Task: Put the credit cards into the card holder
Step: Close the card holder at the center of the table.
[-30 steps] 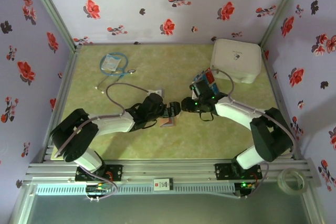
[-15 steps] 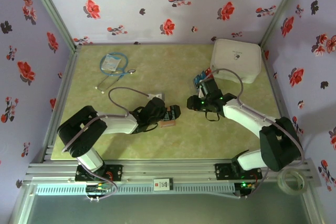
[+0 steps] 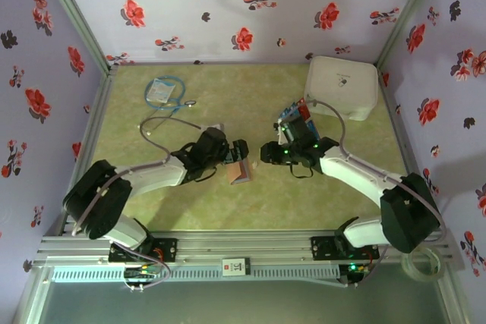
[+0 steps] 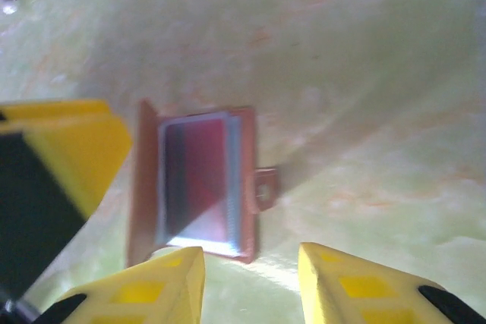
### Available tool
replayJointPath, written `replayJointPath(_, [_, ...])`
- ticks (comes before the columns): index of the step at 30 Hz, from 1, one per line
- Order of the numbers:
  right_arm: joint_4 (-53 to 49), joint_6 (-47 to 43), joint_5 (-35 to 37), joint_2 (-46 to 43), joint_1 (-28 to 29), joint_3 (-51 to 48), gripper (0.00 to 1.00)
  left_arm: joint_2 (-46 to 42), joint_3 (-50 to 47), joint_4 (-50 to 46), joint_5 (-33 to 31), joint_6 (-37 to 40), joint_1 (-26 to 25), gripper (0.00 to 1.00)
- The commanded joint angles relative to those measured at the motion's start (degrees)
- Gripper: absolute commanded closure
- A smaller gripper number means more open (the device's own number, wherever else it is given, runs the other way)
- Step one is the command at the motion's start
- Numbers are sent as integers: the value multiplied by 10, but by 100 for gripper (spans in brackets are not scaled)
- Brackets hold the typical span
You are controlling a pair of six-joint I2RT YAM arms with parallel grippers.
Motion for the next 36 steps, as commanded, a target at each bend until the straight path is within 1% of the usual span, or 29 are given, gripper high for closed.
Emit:
replayJointPath(1, [-10, 8, 9, 0, 44, 47, 64, -41, -3, -36, -4, 24, 32, 0])
replayJointPath(7, [-17, 2, 17, 61, 128, 117, 69, -119, -41, -77, -2, 36, 109, 0])
replayJointPath(11, [-23, -7, 18, 111, 158, 150, 73, -159, -57, -111, 1, 48, 148, 0])
replayJointPath(13, [-19, -10, 13, 132, 165, 157, 79, -173, -64, -123, 4, 53, 160, 0])
replayJointPath(16, [-13, -13, 9, 150, 165, 153, 87, -181, -72, -131, 7, 56, 167, 0])
replayJointPath(19, [-19, -20, 18, 161, 164, 146, 93, -178, -77, -131, 11, 55, 167, 0])
replayJointPath(22, [-21, -23, 26, 160, 157, 134, 97, -174, -78, -131, 14, 56, 167, 0])
replayJointPath(31, [-16, -19, 39, 129, 133, 90, 99, -155, -60, -154, 23, 78, 168, 0])
replayJointPath(36, [-2, -17, 36, 134, 123, 74, 100, -149, -55, -158, 28, 86, 167, 0])
